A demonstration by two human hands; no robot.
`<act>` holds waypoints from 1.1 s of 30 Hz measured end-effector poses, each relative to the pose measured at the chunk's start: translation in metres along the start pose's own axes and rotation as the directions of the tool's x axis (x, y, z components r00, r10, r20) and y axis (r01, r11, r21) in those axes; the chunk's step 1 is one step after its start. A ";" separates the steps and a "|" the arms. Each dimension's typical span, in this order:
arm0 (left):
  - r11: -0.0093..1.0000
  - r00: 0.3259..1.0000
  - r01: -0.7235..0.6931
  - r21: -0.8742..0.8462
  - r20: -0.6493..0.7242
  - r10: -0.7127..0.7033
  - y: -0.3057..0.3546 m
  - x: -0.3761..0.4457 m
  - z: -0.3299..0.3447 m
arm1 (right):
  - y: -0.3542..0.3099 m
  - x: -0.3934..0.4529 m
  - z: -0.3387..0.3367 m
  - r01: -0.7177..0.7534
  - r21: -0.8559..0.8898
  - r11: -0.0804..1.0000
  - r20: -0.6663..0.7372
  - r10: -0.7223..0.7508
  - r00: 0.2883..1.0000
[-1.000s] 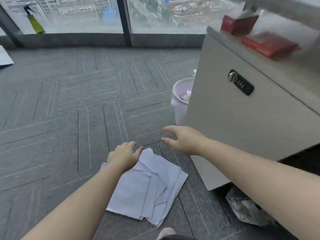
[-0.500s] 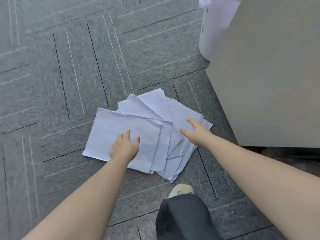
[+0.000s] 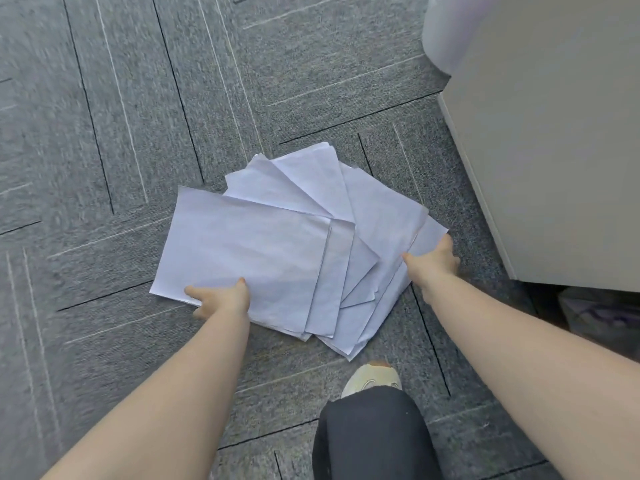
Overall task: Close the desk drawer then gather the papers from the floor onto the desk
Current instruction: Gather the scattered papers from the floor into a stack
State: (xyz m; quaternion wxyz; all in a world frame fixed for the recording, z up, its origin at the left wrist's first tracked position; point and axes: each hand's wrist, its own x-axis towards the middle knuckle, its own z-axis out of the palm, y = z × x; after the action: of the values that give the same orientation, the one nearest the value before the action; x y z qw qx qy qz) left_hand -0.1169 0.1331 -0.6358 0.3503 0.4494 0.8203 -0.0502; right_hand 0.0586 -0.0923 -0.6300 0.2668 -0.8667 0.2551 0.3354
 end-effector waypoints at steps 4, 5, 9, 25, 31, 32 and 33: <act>0.995 0.995 0.095 -0.029 -0.040 -0.096 -0.002 0.010 0.000 | -0.002 0.006 0.006 -0.066 0.099 0.993 -0.113 0.077 0.991; 0.992 0.992 0.114 -0.049 -0.045 -0.117 -0.003 0.014 0.000 | -0.002 0.009 0.007 -0.078 0.134 0.988 -0.120 0.094 0.988; 0.978 0.989 0.114 -0.176 -0.072 -0.128 -0.003 0.020 -0.005 | -0.002 0.012 0.010 -0.101 0.268 0.958 -0.090 0.129 0.988; 0.698 0.765 -0.634 0.332 0.404 0.502 0.043 0.015 0.006 | -0.035 0.007 0.007 0.292 0.201 0.935 0.149 -0.323 0.934; 0.681 0.772 -0.632 0.370 0.377 0.512 0.048 0.017 0.007 | -0.045 0.012 0.003 0.413 0.044 0.910 0.163 -0.415 0.895; 0.698 0.779 -0.623 0.353 0.363 0.511 0.046 0.017 0.007 | -0.046 0.011 0.004 0.448 0.014 0.894 0.157 -0.444 0.882; 0.711 0.784 -0.616 0.338 0.349 0.513 0.044 0.016 0.007 | -0.046 0.009 0.004 0.482 -0.021 0.876 0.157 -0.473 0.867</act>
State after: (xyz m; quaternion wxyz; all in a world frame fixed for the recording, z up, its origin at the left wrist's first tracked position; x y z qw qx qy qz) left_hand -0.0846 0.1677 -0.6407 0.3316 0.7370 0.5630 -0.1729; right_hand 0.0914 -0.0584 -0.6256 0.3334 -0.8834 0.0022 0.3294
